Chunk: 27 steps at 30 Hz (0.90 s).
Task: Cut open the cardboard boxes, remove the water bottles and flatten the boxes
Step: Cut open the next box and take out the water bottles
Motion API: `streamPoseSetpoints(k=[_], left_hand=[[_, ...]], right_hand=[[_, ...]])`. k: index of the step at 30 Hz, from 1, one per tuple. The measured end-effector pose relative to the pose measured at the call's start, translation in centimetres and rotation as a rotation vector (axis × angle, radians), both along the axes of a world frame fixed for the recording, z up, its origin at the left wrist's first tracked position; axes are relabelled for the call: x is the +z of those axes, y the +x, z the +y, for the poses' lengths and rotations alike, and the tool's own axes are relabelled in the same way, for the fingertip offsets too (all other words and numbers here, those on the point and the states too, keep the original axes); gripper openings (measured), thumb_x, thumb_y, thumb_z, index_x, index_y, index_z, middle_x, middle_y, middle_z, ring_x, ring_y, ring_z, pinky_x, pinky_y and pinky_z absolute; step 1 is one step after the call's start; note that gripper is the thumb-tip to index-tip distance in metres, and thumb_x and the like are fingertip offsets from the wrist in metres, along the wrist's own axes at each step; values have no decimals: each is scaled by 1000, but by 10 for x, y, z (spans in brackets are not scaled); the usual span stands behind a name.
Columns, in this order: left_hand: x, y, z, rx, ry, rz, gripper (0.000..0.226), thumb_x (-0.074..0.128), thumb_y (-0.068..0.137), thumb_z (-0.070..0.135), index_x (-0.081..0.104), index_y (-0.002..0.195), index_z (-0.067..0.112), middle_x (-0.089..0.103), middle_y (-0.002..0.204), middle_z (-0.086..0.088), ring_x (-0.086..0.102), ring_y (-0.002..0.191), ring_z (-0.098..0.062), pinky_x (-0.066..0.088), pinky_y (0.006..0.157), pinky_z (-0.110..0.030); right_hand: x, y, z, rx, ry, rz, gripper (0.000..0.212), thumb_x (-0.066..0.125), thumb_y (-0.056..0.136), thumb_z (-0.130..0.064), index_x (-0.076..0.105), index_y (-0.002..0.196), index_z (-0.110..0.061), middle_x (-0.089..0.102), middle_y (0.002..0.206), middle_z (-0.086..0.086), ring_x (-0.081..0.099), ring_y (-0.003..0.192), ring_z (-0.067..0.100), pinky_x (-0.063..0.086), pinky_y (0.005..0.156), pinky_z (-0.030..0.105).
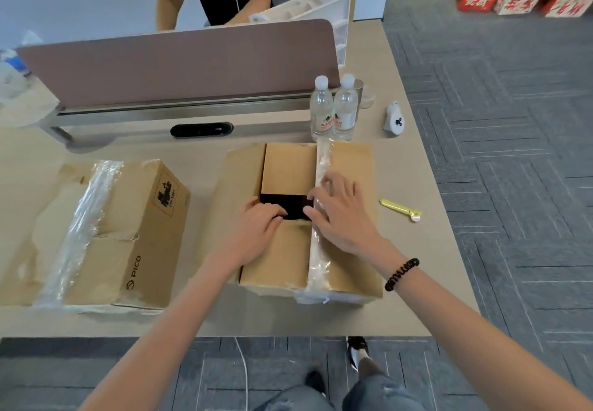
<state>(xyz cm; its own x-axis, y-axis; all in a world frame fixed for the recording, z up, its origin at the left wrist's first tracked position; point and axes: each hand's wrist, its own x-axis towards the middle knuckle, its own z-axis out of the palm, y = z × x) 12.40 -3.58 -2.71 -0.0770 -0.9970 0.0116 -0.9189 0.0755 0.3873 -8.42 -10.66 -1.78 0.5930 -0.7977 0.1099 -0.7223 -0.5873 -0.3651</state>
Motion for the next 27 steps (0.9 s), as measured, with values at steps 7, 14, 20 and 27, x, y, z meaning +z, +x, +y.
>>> streamPoseSetpoints(k=[7, 14, 20, 27], left_hand=[[12, 5, 13, 38, 41, -9, 25, 44, 102, 21, 63, 118, 21, 66, 119, 5, 56, 116, -17, 19, 110, -39], [43, 3, 23, 61, -91, 132, 31, 42, 98, 31, 69, 109, 20, 70, 107, 7, 60, 105, -14, 16, 101, -28], [72, 11, 45, 80, -118, 315, 23, 49, 101, 23, 67, 115, 25, 70, 94, 1, 62, 82, -20, 50, 85, -40], [99, 13, 73, 2, 137, 590, 21, 47, 101, 12, 66, 110, 18, 71, 74, -4, 68, 68, -10, 54, 71, -21]], right_hand=[[46, -36, -1, -118, 171, -465, 30, 51, 93, -49, 53, 108, -23, 35, 118, -7, 44, 109, 9, 46, 89, 29], [56, -118, 6, -281, 61, -537, 21, 51, 100, -28, 61, 118, -23, 49, 123, -9, 50, 114, 5, 42, 79, 17], [41, -172, 13, -245, -157, 19, 26, 71, 84, -31, 70, 104, -15, 55, 123, 4, 43, 118, 27, 37, 96, 43], [20, -135, 56, -97, 99, 111, 12, 62, 91, -36, 69, 93, -27, 60, 99, -16, 58, 90, 9, 38, 69, 20]])
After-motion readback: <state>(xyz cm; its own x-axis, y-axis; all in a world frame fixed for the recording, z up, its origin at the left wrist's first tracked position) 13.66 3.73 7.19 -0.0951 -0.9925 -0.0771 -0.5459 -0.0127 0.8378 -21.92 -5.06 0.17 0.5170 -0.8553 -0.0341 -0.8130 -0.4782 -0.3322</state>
